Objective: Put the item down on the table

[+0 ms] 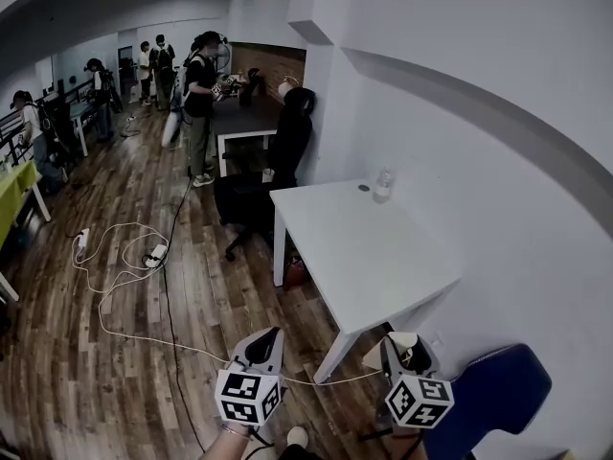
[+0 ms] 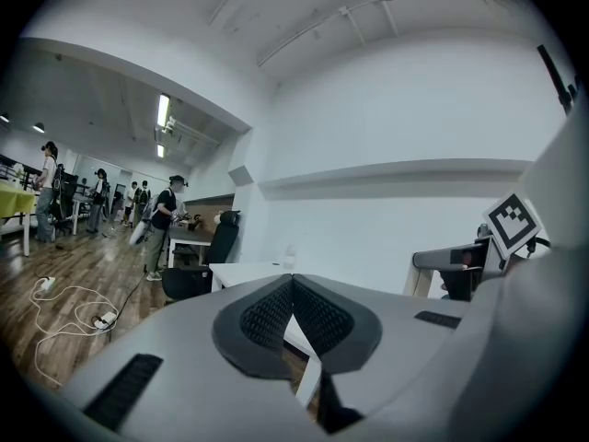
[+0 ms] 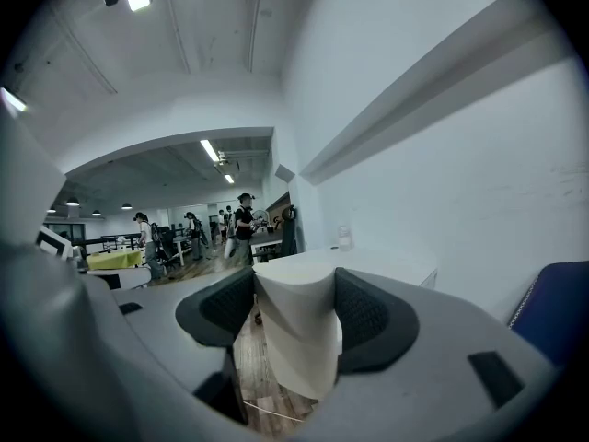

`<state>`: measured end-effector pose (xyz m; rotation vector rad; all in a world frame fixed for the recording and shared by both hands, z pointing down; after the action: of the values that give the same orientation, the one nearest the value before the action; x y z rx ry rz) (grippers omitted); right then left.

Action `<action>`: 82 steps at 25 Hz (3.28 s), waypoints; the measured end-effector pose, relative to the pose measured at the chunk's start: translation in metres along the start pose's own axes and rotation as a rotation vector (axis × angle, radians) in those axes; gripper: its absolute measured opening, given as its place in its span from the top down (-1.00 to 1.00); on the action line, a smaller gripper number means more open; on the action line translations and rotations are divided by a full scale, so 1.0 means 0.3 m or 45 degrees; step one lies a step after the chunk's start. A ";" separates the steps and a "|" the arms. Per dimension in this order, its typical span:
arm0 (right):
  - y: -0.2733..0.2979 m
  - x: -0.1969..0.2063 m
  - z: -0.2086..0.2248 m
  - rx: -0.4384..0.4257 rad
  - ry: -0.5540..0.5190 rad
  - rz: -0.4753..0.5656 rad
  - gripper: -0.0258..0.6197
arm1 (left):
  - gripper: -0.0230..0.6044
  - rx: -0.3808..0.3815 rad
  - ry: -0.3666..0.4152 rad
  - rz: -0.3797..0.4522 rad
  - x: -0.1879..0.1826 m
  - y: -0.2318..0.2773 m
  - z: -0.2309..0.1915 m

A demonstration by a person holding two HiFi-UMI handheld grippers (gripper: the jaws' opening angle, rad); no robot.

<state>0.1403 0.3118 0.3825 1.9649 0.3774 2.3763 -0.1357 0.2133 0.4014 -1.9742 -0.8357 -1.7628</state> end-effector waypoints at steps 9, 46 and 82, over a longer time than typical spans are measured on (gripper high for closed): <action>0.186 -0.042 0.069 -0.019 0.025 -0.004 0.01 | 0.87 0.013 0.024 -0.009 -0.040 0.195 -0.026; 0.652 -0.129 0.220 0.056 -0.009 -0.019 0.01 | 0.87 0.052 0.034 -0.015 -0.079 0.741 -0.174; 1.221 -0.231 -0.023 0.369 0.039 -0.014 0.01 | 0.87 0.313 0.006 -0.075 -0.222 1.374 -0.777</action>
<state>0.1938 -0.0571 0.3906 2.0281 0.7718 2.4659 -0.0528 -0.2573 0.4193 -1.8017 -1.0633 -1.6079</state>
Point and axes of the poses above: the fingertips, and each gripper's own axes: y forward along the fingers, z to its right, x out of its underside, the point moved 8 cm from there along -y, backward along the fingers
